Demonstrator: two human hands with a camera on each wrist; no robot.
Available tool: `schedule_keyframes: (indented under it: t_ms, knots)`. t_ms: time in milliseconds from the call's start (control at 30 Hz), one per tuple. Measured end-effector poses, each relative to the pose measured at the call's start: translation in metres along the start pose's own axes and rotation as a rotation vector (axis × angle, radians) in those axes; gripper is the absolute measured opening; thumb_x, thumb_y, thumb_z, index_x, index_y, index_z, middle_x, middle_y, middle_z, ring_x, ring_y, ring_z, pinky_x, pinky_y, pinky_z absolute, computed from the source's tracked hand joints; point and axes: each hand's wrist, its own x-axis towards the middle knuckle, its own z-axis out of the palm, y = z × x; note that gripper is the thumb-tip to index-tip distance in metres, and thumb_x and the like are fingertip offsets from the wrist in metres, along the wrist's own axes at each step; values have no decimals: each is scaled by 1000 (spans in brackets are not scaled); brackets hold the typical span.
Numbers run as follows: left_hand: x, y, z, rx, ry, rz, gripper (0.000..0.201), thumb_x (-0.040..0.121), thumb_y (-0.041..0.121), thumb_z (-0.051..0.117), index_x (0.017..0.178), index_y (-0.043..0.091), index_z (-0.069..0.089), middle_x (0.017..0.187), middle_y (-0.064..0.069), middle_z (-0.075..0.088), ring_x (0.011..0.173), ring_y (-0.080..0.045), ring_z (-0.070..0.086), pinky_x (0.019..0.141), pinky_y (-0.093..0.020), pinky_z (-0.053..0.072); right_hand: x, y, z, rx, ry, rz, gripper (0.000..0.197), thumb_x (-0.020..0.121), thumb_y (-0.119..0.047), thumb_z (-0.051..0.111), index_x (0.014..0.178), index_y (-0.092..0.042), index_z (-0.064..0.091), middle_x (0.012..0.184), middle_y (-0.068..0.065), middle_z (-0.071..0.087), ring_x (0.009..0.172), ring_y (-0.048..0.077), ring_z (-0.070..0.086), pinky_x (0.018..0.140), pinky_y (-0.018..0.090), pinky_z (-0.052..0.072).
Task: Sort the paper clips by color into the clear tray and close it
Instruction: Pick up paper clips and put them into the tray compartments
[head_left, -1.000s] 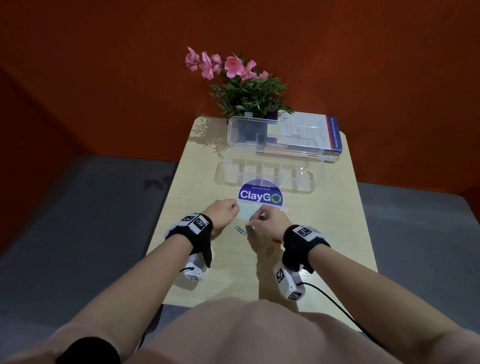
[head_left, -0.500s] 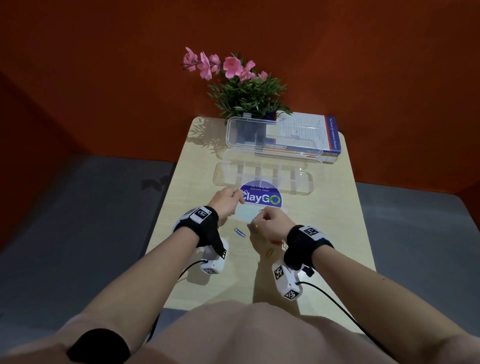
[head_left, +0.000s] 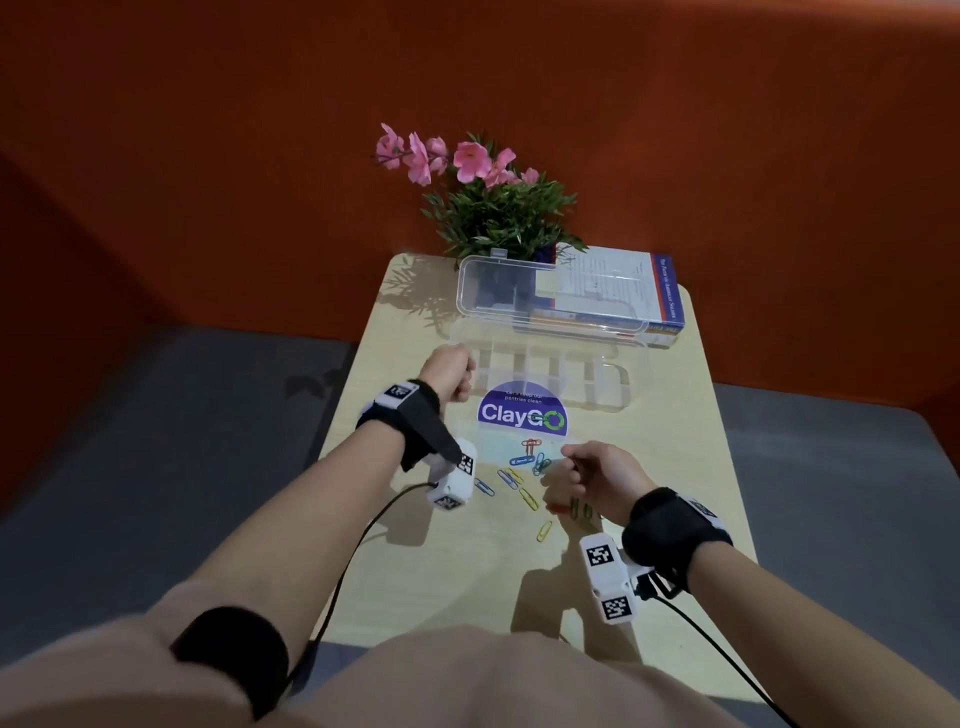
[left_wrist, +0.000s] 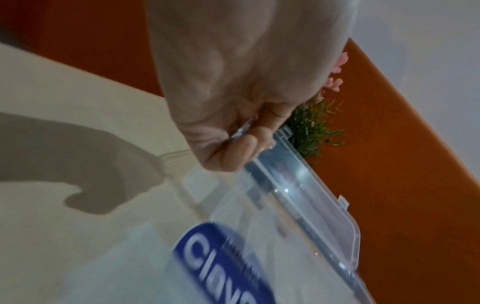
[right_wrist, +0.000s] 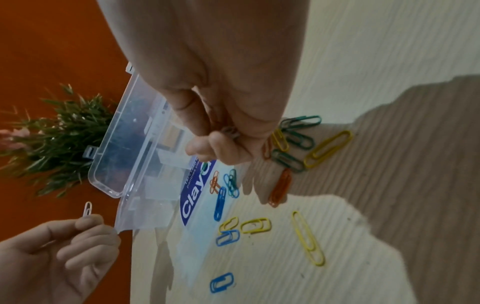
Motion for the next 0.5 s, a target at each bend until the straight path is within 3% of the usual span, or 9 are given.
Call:
schedule_keyframes:
  t_ms: [67,133,233,267,300,400,467,500]
  knots:
    - [8,19,0,51,53,-7,31,95,14,32,66,9,42,55,-5,36,46,-18,34,44,-23,32,0,1,-3,39,-7,20,17,91,-7,34,82,-6,47,63,5,48,46,13,44,44,21,34]
    - [15,33,2,137,67,-17,25,97,16,34,82,3,50,58,-8,44,49,-18,44,47,-24,41,0,1,-3,84,-24,44,19,91,-9,33,83,-5,50,65,8,53,48,15,52,44,21,41]
    - [23,45,3,289,47,-32,22,95,6,37,93,-4,56,50,-9,58,60,-25,58,73,-34,59,-2,-4,1,186,-60,62,27,92,-15,32,91,0,55,73,14,62,60,21,63,53,25,55]
    - [27,47,3,336,50,-26,23,94,4,37,93,-7,58,44,-9,60,65,-27,62,80,-36,59,-2,-7,2,211,-68,64,32,93,-18,32,94,1,57,77,16,67,66,23,67,59,28,58]
    - [26,50,4,380,48,-29,23,93,3,38,92,-9,58,46,-9,63,70,-27,66,79,-34,58,-1,-9,3,234,-78,67,35,94,-21,33,98,3,58,80,19,70,71,25,69,65,31,60]
    - [30,54,3,461,48,1,24,94,9,38,84,-4,56,95,-22,69,98,-29,69,77,-31,50,1,-18,7,272,-103,74,39,95,-24,33,108,5,57,97,23,68,87,31,68,77,39,57]
    - [34,51,2,431,50,51,26,97,12,39,85,-1,59,118,-27,63,94,-26,60,78,-32,51,3,-25,13,244,-112,67,39,96,-23,33,113,6,54,105,24,61,96,33,63,80,40,56]
    - [33,50,0,394,53,64,26,98,14,40,81,2,56,116,-27,62,90,-24,55,78,-32,52,3,-30,18,221,-122,59,39,96,-22,33,113,6,53,105,23,59,97,33,62,82,39,57]
